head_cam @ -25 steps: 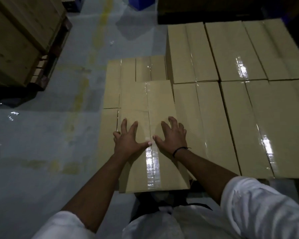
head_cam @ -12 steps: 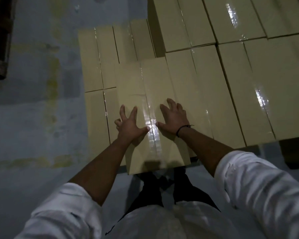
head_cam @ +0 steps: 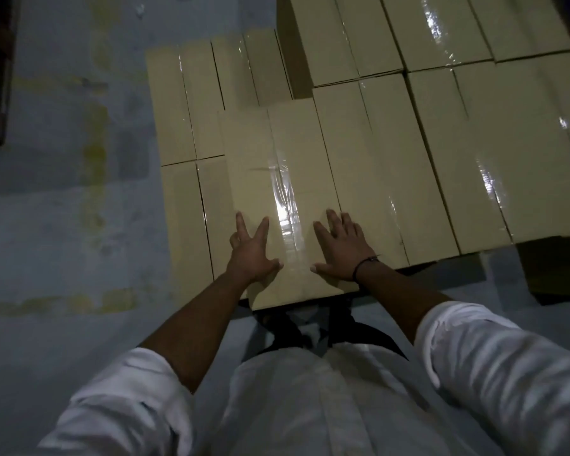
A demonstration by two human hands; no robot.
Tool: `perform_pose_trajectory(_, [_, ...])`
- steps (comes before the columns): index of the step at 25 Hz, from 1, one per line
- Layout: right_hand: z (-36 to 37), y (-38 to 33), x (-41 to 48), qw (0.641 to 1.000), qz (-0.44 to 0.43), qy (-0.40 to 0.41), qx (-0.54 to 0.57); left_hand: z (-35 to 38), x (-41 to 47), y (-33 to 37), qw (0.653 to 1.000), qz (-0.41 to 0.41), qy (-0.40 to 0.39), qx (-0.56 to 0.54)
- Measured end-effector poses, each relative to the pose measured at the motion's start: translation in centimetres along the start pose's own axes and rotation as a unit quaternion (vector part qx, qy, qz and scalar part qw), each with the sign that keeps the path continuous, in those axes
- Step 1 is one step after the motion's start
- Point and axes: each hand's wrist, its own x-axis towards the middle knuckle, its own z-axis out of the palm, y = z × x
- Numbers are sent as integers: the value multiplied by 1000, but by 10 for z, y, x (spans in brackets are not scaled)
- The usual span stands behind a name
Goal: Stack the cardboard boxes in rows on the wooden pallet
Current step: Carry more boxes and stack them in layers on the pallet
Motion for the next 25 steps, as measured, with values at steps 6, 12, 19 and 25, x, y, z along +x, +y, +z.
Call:
perform_pose_trajectory(6, [20, 9, -39, 998, -18, -43, -41, 33, -30, -14, 985, 47, -69, 148])
perform_pose_trajectory(12, [18, 7, -40, 998, -21, -48, -47, 27, -36, -9, 981, 51, -80, 172])
perform_pose_trajectory(19, [20, 11, -40, 997, -39, -52, -46, 25, -39, -18, 977, 86, -59, 185])
perform_pose_trajectory(25, [19, 12, -36, 998, -34, -40, -25, 16, -34, -15, 976, 86, -46, 197])
